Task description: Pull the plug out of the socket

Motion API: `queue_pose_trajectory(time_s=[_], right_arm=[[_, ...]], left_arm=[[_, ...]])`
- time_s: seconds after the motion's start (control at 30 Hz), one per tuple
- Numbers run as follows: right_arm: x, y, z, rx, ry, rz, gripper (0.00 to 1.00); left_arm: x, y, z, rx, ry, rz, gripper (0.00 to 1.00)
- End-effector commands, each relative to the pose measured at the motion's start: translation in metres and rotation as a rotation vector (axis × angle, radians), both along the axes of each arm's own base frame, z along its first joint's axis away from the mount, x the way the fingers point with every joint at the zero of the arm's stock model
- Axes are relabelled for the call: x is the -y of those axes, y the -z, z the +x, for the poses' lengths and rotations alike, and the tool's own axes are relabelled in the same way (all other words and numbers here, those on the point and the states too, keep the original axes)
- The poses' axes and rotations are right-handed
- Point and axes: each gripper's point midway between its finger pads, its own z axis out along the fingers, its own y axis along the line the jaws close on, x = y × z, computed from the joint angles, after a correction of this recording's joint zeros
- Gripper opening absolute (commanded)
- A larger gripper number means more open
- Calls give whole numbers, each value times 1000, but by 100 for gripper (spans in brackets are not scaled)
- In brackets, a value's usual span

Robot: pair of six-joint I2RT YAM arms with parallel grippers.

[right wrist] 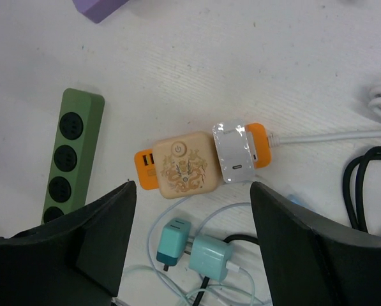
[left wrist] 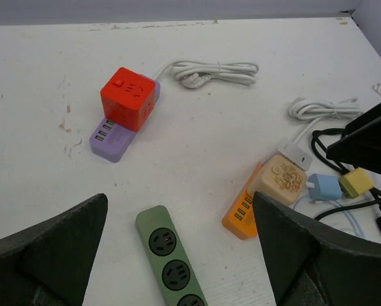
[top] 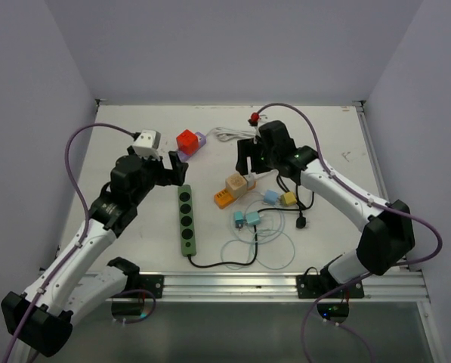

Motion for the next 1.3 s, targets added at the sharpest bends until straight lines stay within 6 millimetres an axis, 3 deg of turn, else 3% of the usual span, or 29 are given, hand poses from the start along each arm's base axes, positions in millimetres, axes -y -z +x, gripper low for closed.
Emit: queue_pose_trajectory(time_s=[0.0, 0.07, 0.1, 0.13, 0.17, 0.2, 0.23, 0.27, 0.3, 0.33, 0.5, 0.53, 0.63, 0.67, 0.77, 0.8, 0.87, 0.9, 0.97, 1.0, 1.27], right_arm=[[-6, -32, 19, 91, -1, -1, 77], [-13, -44, 28, 115, -10, 13, 83], [-18, -39, 34, 105, -13, 7, 86], [-24, -48, 42, 122, -15, 23, 99], [-31, -50, 47, 128, -25, 33, 99], [-37, -36, 56, 103, -31, 14, 99], [-51, -53, 64, 132, -64, 45, 99], [-58, -54, 70, 133, -74, 41, 99], [-65, -26, 77, 71, -81, -5, 99], [-77, -49, 89, 124, -93, 6, 99], [-117, -37, 122, 191, -146, -21, 99], [-128, -27, 128, 199, -168, -31, 99], [-149, -27, 139, 252, -204, -31, 99], [-154, -12, 142, 241, -213, -42, 99], [-174, -1, 144, 288, -262, -23, 99], [-182, -5, 148, 330, -272, 3, 99], [-190, 4, 148, 348, -291, -9, 99], [-192, 19, 152, 339, -293, -26, 99], [-200, 20, 156, 350, -296, -20, 99], [-203, 33, 160, 343, -299, -25, 99], [-211, 53, 180, 384, -282, -61, 99]], left_arm=[[-11, -8, 3, 33, -62, 10, 99], [-15, -13, 2, 46, -80, 9, 100], [-20, -14, 2, 45, -104, 13, 100], [-23, -17, 1, 53, -117, 11, 100], [-26, -19, 1, 61, -130, 11, 100], [-31, -25, -1, 81, -154, 3, 100], [-34, -28, -2, 91, -167, -3, 100], [-39, -32, -4, 107, -188, -8, 100], [-41, -34, -5, 115, -197, -10, 100], [-43, -36, -6, 122, -208, -13, 100], [-55, -40, -8, 136, -267, -16, 100], [-55, -41, -9, 139, -269, -16, 100], [-49, -41, -9, 135, -238, -27, 100], [-45, -40, -9, 134, -216, -32, 100], [-36, -37, -8, 122, -174, -36, 100], [-35, -34, -8, 115, -170, -35, 100], [-34, -33, -7, 109, -165, -31, 100], [-33, -33, -7, 107, -159, -31, 100], [-32, -32, -7, 104, -152, -30, 100], [-31, -33, -7, 107, -152, -31, 100], [-28, -29, -6, 93, -137, -18, 100]])
